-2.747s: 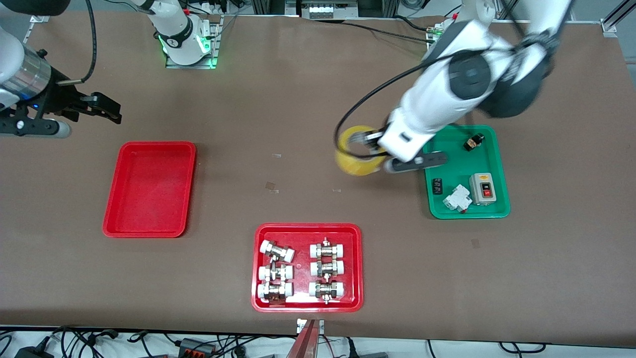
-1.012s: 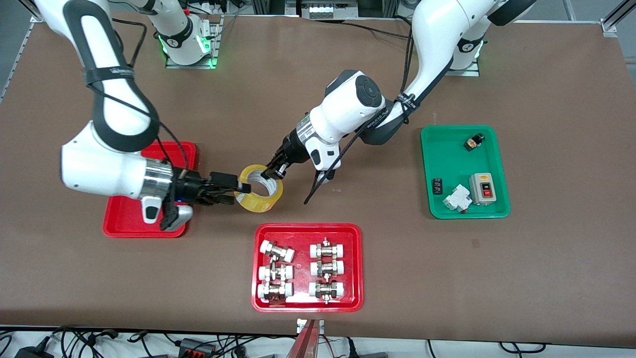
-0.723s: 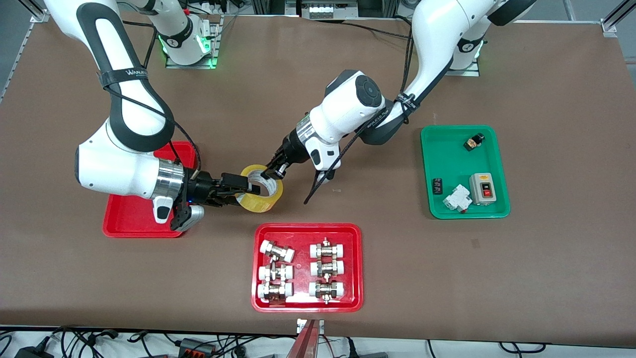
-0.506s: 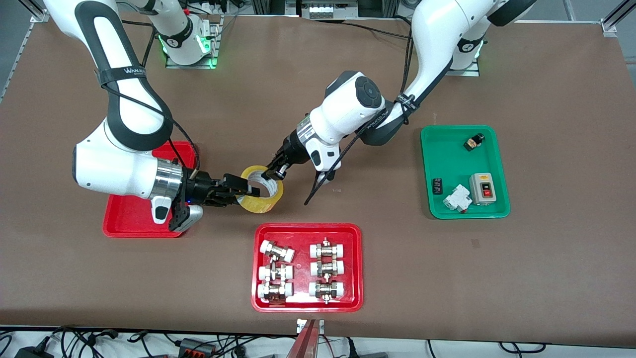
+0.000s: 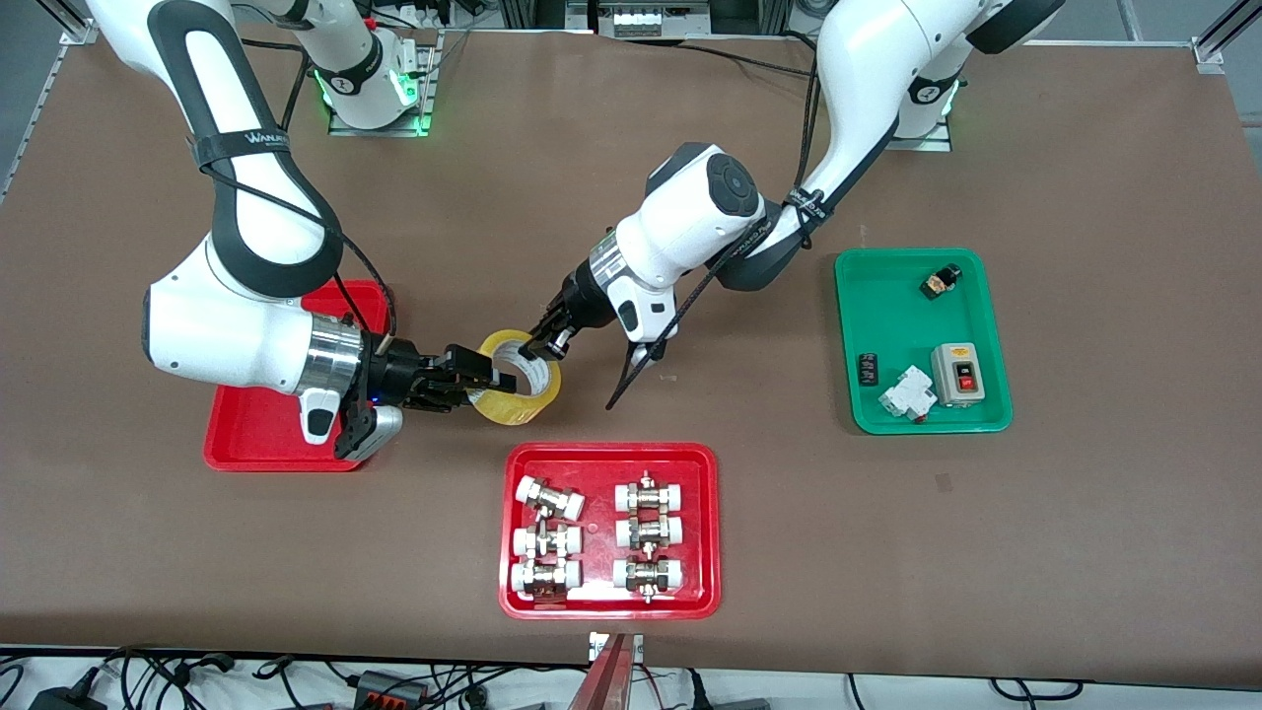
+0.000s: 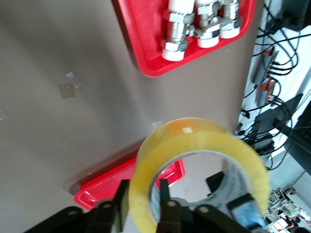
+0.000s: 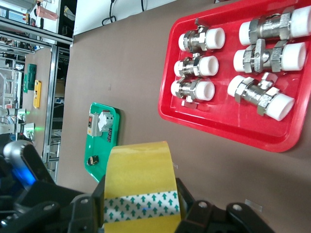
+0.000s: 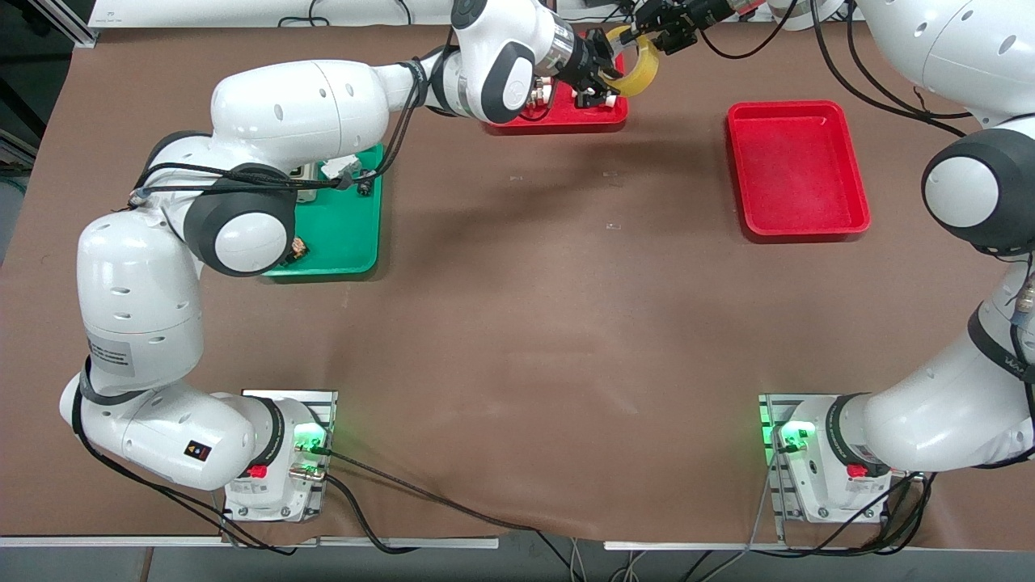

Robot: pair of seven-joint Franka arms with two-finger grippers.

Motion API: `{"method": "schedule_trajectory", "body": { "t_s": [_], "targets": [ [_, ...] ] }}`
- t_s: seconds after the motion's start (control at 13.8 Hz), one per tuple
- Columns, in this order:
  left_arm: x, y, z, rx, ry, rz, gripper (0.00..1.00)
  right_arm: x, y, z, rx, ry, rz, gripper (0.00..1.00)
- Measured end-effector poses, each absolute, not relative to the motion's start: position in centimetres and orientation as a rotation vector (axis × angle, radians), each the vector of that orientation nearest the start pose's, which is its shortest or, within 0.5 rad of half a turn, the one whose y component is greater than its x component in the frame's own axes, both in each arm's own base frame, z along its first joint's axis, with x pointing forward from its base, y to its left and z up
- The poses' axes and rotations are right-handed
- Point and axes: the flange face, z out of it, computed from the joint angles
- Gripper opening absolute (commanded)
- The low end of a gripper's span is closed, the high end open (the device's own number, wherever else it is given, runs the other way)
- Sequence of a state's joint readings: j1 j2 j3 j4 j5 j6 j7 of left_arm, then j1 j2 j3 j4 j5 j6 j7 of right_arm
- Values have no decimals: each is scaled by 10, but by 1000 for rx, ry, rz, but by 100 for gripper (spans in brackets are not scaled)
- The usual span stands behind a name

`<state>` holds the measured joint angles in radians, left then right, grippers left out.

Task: Left arm passes tape to right arm into tray
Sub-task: 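Grasp the tape with the right gripper while the left gripper releases it, then lower the tape into the empty red tray while the left gripper withdraws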

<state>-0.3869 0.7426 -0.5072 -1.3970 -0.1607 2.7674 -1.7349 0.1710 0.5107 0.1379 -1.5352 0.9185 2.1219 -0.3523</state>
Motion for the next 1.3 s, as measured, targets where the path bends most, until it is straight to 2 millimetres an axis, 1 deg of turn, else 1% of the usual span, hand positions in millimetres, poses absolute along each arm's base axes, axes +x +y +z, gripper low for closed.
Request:
{"method": "schedule_trajectory", "body": {
  "t_s": [0.14, 0.22, 0.29, 0.36, 0.43, 0.51, 0.58, 0.65, 0.8, 0.87, 0.94, 1.08, 1.23, 1.3],
  "targets": [
    [584, -512, 392, 2000, 1248, -137, 100, 672, 232, 385, -2279, -174, -108, 5],
    [597, -499, 398, 2010, 1221, -81, 100, 672, 231, 385, -2280, -173, -108, 5],
    [612, -480, 405, 2011, 1206, -28, 100, 673, 229, 385, -2283, -171, -110, 5],
    [627, -460, 413, 2014, 1198, 16, 100, 675, 223, 384, -2291, -166, -114, 5],
    [640, -440, 421, 2043, 1179, 53, 100, 678, 209, 382, -2305, -158, -112, 5],
    [648, -421, 428, 2107, 1142, 81, 100, 680, 188, 378, -2317, -149, -86, 5],
    [655, -402, 435, 2200, 1083, 102, 100, 682, 160, 371, -2321, -142, -45, 5],
    [659, -383, 442, 2304, 1008, 112, 100, 682, 126, 360, -2321, -145, -7, 5],
    [662, -347, 453, 2495, 830, 107, 100, 676, 58, 330, -2337, -177, 43, 5],
    [662, -334, 456, 2568, 738, 96, 100, 671, 27, 314, -2348, -199, 64, 6],
    [661, -321, 458, 2634, 658, 71, 100, 666, 1, 299, -2355, -224, 83, 7],
    [658, -288, 464, 2757, 521, -22, 100, 657, -40, 275, -2358, -290, 98, 7],
    [650, -240, 492, 2871, 321, -120, 100, 649, -72, 250, -2348, -352, 89, 7],
    [644, -210, 507, 2916, 198, -173, 100, 644, -84, 236, -2337, -373, 87, 14]
  ]
}}
